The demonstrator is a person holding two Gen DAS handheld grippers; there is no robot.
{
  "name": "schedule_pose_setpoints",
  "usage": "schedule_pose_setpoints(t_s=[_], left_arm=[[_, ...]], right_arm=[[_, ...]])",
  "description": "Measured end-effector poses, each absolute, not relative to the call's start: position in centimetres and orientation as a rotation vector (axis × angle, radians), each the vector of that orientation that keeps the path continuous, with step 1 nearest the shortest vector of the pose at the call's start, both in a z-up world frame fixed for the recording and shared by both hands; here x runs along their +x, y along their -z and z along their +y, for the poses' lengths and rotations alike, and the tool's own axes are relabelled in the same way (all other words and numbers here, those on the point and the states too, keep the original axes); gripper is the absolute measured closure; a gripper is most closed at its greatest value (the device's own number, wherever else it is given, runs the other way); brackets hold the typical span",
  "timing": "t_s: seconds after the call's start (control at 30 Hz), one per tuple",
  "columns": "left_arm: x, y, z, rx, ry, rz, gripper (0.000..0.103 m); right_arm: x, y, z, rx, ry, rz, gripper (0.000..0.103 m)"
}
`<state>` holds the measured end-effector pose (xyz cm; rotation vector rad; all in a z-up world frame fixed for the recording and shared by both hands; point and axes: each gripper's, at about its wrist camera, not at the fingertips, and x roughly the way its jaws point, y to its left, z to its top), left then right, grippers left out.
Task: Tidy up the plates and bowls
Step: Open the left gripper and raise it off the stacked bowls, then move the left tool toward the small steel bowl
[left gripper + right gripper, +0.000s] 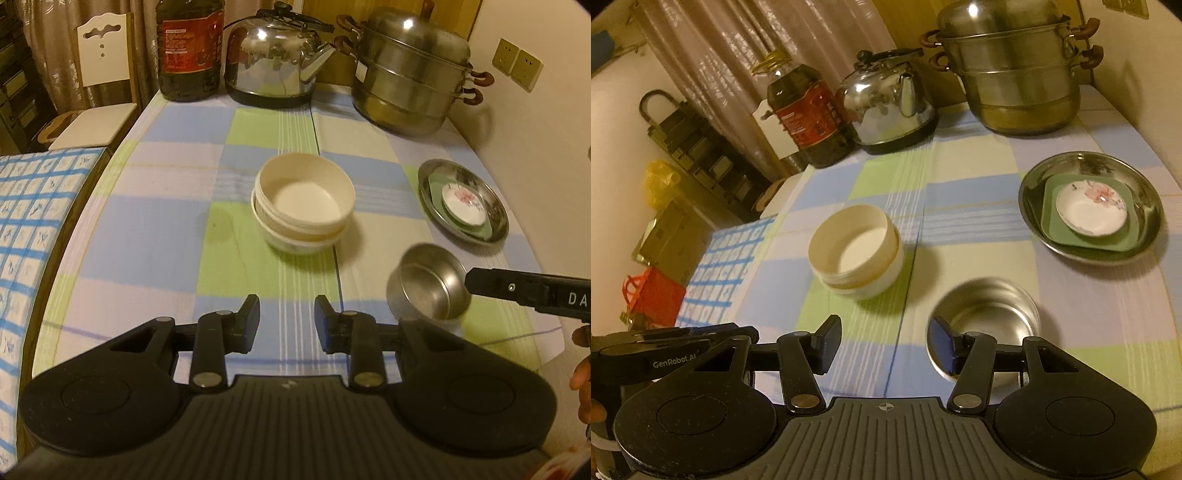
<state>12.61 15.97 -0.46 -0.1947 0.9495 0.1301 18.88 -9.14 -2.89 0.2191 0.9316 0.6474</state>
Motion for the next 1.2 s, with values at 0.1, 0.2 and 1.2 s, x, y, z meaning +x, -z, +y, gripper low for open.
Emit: schedule_pose_setpoints(t_s=[0.1,0.2,1.2], left_arm=[[11.2,0.6,14.9,-0.2,-0.138,0.954,0.075],[9.9,0.7,13.8,-0.203,-0.146,0.958,0.075],[2.3,0.9,6.0,-0.19,-0.172,0.953,0.075]], right_arm=[[17.5,3.2,-10.0,0.195,-0.651,0.939,0.049],[16.3,3.7,-10.9,0.179,-0.656,0.956,0.048],[9.4,5.2,-19.0,0.146,-0.636,0.979,0.048]])
